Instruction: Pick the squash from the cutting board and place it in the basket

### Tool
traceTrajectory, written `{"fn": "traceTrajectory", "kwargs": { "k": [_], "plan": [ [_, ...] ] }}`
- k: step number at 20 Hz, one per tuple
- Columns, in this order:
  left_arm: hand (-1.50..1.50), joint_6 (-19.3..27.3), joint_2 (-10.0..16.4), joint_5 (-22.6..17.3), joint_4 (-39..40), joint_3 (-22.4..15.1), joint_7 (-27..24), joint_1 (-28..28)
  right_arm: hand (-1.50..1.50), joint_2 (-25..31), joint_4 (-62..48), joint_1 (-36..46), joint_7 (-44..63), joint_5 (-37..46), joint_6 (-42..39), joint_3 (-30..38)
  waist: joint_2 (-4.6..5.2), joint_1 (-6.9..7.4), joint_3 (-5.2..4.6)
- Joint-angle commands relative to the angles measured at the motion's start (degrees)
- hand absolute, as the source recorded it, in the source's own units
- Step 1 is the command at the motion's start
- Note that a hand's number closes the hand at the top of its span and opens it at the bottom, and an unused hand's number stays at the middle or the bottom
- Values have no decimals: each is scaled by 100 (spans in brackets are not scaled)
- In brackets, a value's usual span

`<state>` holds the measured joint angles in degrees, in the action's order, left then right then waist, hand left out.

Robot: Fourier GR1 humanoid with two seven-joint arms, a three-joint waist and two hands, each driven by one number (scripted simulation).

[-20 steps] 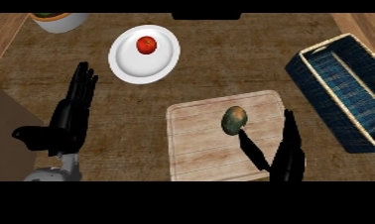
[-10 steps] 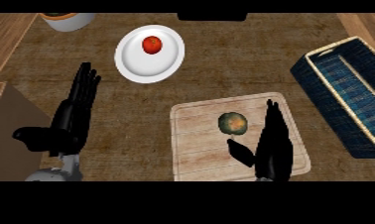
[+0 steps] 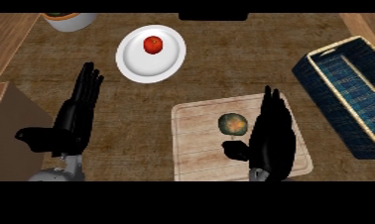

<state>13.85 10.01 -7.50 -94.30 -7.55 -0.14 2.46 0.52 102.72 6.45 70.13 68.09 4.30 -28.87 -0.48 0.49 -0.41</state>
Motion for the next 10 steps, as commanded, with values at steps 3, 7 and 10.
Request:
{"fn": "traceTrajectory", "kwargs": {
  "k": [3, 7, 10],
  "plan": [
    [0, 74, -59, 69, -39, -23, 3, -47, -150, -49, 109, 545, 1506, -140, -855, -27, 31, 14, 21],
    [0, 29, 3, 60, -138, 26, 20, -68, -150, -49, 127, 534, 1508, -271, -833, -61, 33, 7, 27],
    [0, -23, 15, 24, -193, 12, 183, 64, -150, -49, -399, 806, 1509, -196, -420, -242, 48, 59, 32]
  ]
}}
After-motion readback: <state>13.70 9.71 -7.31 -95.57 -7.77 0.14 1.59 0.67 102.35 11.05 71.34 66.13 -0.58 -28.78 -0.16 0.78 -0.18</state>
